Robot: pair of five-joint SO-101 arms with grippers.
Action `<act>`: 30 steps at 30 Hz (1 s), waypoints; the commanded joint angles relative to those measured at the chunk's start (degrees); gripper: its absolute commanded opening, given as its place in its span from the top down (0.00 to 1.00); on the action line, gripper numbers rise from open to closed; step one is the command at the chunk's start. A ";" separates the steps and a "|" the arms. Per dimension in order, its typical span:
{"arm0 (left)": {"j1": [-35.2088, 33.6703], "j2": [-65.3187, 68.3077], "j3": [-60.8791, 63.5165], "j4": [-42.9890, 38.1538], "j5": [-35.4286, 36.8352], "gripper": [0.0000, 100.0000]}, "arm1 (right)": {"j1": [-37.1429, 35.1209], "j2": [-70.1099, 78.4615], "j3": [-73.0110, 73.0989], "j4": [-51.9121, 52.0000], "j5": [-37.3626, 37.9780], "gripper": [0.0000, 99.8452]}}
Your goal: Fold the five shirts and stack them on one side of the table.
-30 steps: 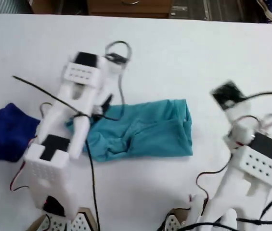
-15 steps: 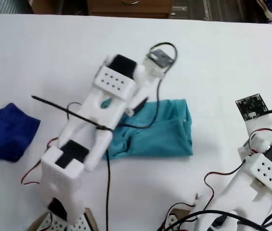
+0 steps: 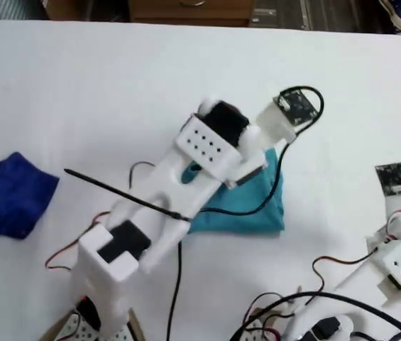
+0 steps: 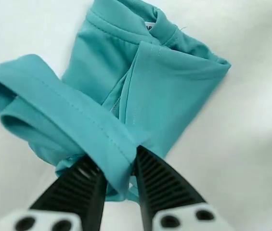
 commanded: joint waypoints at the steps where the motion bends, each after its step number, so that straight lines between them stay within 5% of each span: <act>1: 0.70 0.35 -2.68 -0.97 0.18 0.98 | 2.33 -1.71 -0.26 -0.84 0.09 0.96; 25: 1.58 9.76 -5.41 -5.80 0.35 0.98 | 2.42 -1.71 -0.09 -0.57 0.09 0.96; 30: 1.49 9.67 -10.15 -4.31 0.35 0.84 | 2.15 -1.71 2.20 -0.75 0.09 0.96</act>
